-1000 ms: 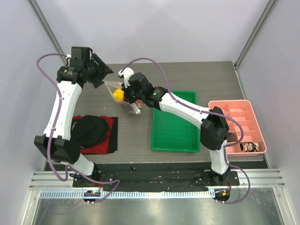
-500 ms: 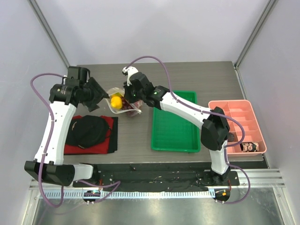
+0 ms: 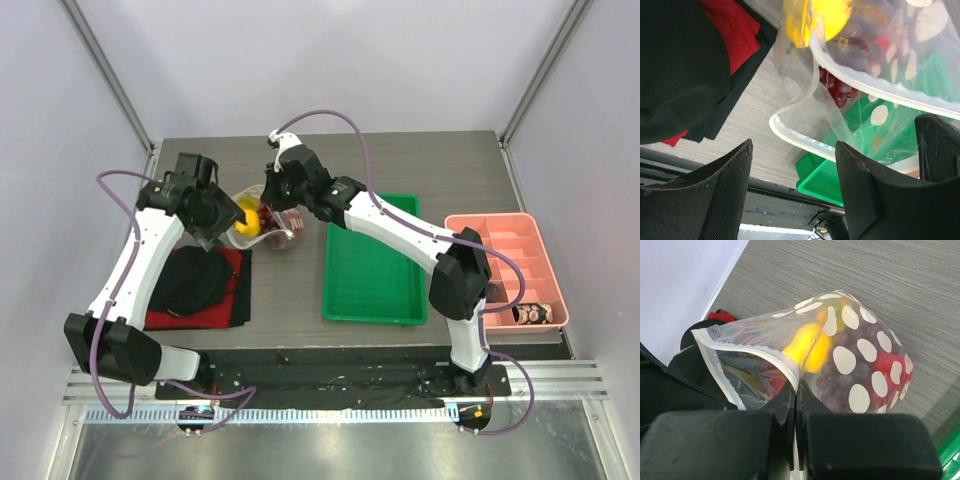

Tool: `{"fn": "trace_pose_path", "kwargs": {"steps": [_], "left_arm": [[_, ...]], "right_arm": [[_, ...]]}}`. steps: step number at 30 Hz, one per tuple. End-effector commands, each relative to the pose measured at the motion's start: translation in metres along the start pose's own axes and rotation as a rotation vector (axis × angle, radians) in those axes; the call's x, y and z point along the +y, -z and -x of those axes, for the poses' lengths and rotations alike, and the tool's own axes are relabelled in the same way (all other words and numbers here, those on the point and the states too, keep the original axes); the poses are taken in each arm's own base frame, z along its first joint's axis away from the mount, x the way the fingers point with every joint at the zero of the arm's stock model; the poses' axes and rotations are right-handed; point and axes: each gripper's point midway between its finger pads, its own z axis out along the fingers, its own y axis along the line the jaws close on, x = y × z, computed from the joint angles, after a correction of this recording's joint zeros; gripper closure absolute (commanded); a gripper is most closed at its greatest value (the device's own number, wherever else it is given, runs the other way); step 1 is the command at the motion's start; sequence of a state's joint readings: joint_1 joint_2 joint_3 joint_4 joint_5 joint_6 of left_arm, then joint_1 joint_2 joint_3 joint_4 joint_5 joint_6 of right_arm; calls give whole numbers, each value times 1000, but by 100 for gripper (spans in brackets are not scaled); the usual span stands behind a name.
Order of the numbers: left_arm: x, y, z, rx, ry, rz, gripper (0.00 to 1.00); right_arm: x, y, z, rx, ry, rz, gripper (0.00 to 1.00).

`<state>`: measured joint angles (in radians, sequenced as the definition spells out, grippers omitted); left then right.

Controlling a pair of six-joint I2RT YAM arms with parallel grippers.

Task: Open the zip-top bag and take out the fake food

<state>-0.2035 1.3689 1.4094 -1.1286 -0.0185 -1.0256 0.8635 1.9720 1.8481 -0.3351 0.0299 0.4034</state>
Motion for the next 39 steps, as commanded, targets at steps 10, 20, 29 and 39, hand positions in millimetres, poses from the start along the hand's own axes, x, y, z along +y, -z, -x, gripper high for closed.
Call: {"fn": "trace_pose_path", "kwargs": {"steps": [10,20,29,39], "left_arm": [[-20,-30,9,-137,5,-219,36],[-33,-19,55,-276,-129,-134,100],[-130,16,71,-256,-225,-414,100],[-182,-38,19,5,-349,-567,100]], "right_arm": [[23,13,37,-57,-160,112,99],[9,19,44,-38,-274,145,99],[-73,27,32,27,-191,96,90],[-102,52,13,130,-74,-56,43]]}}
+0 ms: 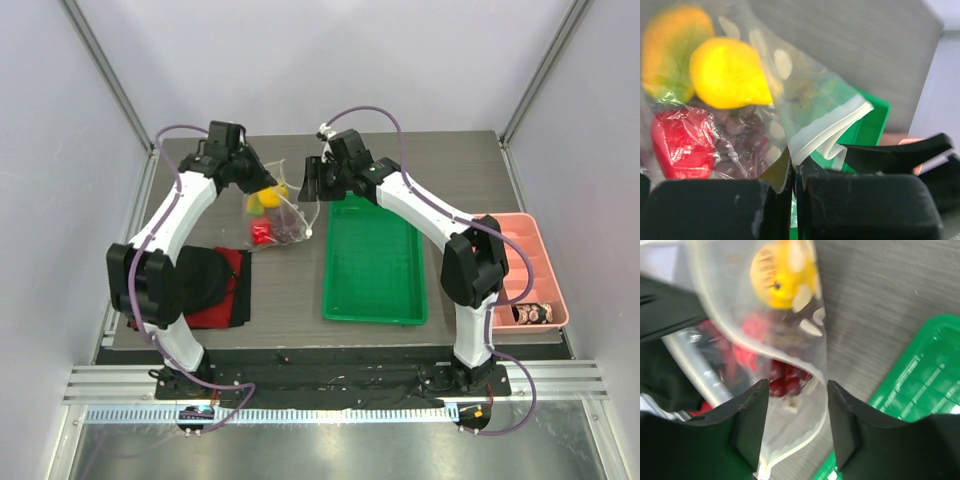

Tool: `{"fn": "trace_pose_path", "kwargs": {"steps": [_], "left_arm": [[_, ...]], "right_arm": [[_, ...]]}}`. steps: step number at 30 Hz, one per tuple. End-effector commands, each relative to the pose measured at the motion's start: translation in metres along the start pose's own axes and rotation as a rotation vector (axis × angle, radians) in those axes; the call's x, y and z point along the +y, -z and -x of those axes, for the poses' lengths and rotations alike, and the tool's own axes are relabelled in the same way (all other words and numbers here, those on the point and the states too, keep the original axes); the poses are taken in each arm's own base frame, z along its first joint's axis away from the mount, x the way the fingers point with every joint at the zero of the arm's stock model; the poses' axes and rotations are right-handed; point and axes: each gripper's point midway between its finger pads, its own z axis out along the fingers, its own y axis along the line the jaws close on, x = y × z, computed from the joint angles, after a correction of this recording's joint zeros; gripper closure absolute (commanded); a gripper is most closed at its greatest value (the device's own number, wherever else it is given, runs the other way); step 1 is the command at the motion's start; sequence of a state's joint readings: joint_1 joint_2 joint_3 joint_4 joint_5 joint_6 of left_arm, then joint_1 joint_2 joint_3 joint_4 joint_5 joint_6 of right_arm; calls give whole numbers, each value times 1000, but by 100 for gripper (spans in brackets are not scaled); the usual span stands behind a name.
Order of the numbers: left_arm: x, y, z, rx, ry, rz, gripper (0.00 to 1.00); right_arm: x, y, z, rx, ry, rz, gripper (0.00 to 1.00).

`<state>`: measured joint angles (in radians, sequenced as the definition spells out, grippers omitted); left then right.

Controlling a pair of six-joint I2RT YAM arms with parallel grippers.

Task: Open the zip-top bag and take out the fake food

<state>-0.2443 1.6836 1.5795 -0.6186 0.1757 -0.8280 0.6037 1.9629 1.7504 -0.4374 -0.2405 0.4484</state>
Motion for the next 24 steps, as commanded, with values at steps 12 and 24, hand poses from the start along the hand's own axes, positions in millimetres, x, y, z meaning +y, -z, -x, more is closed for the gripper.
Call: {"fn": "trace_pose_path", "kwargs": {"steps": [12,24], "left_arm": [[-66,31,-18,78,-80,-213,100],[-70,47,-27,113,-53,-245,100]], "right_arm": [[58,98,42,-195,-93,53,60],[44,44,-9,-112,-75,74,69]]}}
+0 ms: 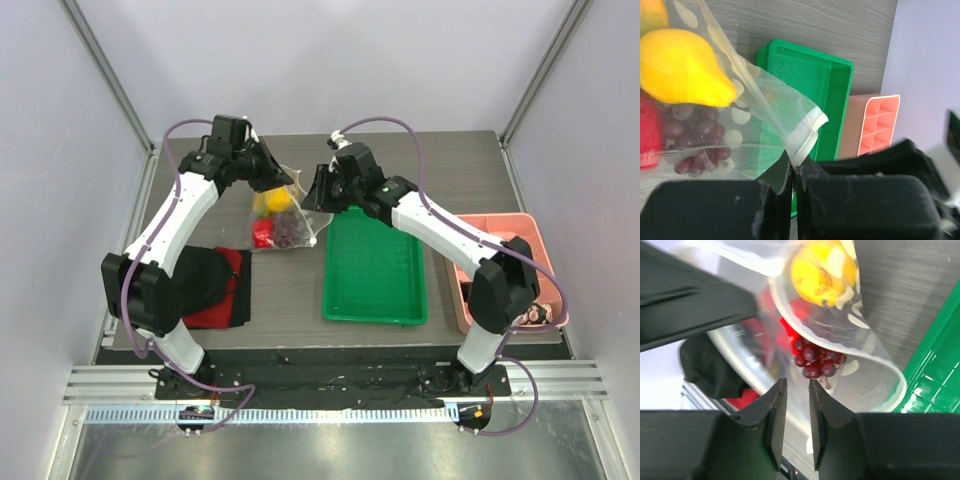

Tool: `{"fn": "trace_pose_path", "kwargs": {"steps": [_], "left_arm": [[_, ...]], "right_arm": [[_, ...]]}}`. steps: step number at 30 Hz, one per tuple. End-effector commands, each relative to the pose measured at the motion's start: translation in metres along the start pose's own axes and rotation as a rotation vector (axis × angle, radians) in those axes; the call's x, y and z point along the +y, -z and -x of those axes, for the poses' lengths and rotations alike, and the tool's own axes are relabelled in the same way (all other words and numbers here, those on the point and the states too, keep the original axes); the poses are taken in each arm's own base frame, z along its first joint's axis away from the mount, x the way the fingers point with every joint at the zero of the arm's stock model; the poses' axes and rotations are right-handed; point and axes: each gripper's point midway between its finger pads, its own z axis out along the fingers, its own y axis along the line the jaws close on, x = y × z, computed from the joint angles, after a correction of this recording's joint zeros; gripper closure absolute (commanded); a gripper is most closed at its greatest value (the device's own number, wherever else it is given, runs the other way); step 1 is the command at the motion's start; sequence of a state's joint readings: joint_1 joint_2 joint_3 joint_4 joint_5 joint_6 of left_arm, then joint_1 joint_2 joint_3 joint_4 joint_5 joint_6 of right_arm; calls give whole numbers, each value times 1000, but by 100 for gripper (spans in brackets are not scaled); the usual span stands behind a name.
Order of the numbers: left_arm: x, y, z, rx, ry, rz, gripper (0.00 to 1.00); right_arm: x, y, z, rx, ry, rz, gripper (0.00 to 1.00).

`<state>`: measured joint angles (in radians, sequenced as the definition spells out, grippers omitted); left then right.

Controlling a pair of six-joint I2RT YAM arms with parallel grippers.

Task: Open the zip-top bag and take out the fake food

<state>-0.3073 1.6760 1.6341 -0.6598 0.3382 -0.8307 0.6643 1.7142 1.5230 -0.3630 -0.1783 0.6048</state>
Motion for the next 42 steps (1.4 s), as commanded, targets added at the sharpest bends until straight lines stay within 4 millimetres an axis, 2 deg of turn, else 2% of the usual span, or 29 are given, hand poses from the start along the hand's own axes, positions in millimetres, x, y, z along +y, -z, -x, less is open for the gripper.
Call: {"fn": "trace_pose_path", "kwargs": {"steps": [1,3,6,9,13,14,15,18,20,22,26,27,31,38,39,42], "left_arm": [[-26,24,6,-33,-19,-86,100],[-26,26,7,-38,-17,-84,100],[-26,26,5,-29,0,-86,100],[-27,22,0,-10,18,-92,100],[-33,17,-5,4,25,-109,100],[-35,17,-6,6,26,-113,100],[-37,16,-8,10,27,-117,100],[-40,17,-10,13,23,-123,100],[-41,16,-13,21,20,-125,100],[-41,16,-15,22,18,-125,100],[-41,16,-20,33,16,-125,100],[-42,16,-21,38,16,-126,100],[-41,17,-23,44,12,-126,100],[-37,17,-26,53,5,-115,100],[-38,17,-27,54,4,-119,100],[-35,17,-29,59,5,-112,100]], "right_arm": [[6,-16,3,-33,33,40,67],[-1,-27,-3,-31,18,27,59],[-5,-37,1,-76,-47,15,52],[9,-46,2,-83,-109,71,51],[10,-63,2,-110,-234,83,53],[1,-69,-4,-103,-266,62,56],[9,-70,7,-148,-311,100,56],[-3,-77,8,-190,-392,40,52],[-16,-81,16,-247,-438,-19,48],[-20,-85,20,-272,-478,-36,46],[-29,-96,22,-300,-488,-69,41],[-35,-103,15,-281,-487,-82,40],[-39,-113,9,-248,-463,-79,41],[-30,-118,17,-277,-388,-14,42],[-20,-117,25,-296,-378,50,42],[-20,-117,25,-307,-367,71,49]]}}
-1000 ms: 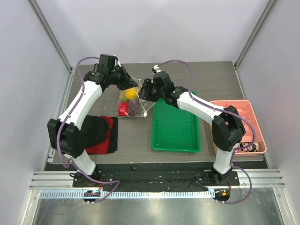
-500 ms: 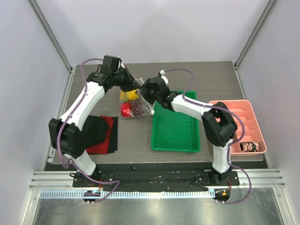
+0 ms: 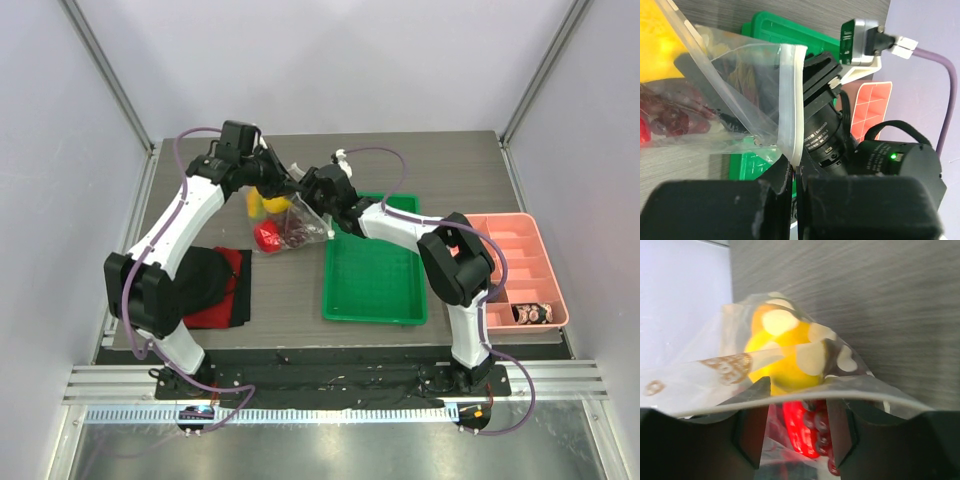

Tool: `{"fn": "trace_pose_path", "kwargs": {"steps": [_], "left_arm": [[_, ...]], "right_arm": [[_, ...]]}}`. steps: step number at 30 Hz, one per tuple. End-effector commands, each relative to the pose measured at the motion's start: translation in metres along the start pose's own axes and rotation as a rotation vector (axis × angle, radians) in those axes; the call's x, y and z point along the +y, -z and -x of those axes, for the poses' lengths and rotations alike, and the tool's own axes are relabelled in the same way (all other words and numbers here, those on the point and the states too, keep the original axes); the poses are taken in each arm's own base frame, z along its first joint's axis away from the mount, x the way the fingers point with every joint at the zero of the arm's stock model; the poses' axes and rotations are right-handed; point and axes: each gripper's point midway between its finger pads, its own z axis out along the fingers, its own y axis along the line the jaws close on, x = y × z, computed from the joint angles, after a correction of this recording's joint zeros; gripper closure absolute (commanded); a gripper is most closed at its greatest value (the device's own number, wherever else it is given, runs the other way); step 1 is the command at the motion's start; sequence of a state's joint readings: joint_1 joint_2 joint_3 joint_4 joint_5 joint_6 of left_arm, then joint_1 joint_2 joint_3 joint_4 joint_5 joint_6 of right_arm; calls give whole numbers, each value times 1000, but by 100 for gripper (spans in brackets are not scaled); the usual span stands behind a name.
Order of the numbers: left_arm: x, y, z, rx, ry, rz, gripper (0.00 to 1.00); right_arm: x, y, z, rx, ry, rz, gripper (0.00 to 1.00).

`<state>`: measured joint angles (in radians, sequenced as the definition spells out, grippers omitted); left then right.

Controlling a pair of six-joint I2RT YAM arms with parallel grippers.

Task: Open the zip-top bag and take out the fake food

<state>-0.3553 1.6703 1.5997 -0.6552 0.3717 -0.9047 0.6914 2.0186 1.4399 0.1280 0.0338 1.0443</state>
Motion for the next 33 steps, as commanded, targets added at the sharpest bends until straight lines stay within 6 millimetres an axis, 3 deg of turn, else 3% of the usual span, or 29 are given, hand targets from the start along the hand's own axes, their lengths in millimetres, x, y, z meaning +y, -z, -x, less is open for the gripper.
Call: {"fn": "trace_pose_path", "kwargs": {"steps": [1,2,3,8,13,20,22,27,29,33], "left_arm": [[-24,24,-4,-15,-54,-89,100],[-22,23,-5,-12,-52,-84,100],[-21,23,-6,-10,-52,-82,100],[-17,22,-9,-5,-55,-70,100],[-9,25,-5,-36,-59,-30,100],[9,24,0,-57,-32,49,100],[13,24,2,-66,-19,65,100],[16,28,9,-87,-14,76,100],[19,29,13,-98,-18,89,100],[23,28,12,-86,-12,92,100]], "right_arm": [[35,0,20,-66,37,147,53],[37,1,20,-67,43,150,64],[37,2,21,-72,43,153,68],[36,4,16,-38,82,155,79],[44,23,16,-13,153,158,97],[61,63,29,-14,344,146,99],[77,77,35,-26,376,174,99],[66,114,38,-9,459,114,99],[71,132,45,-27,467,117,99],[72,147,47,-36,489,116,99]]}}
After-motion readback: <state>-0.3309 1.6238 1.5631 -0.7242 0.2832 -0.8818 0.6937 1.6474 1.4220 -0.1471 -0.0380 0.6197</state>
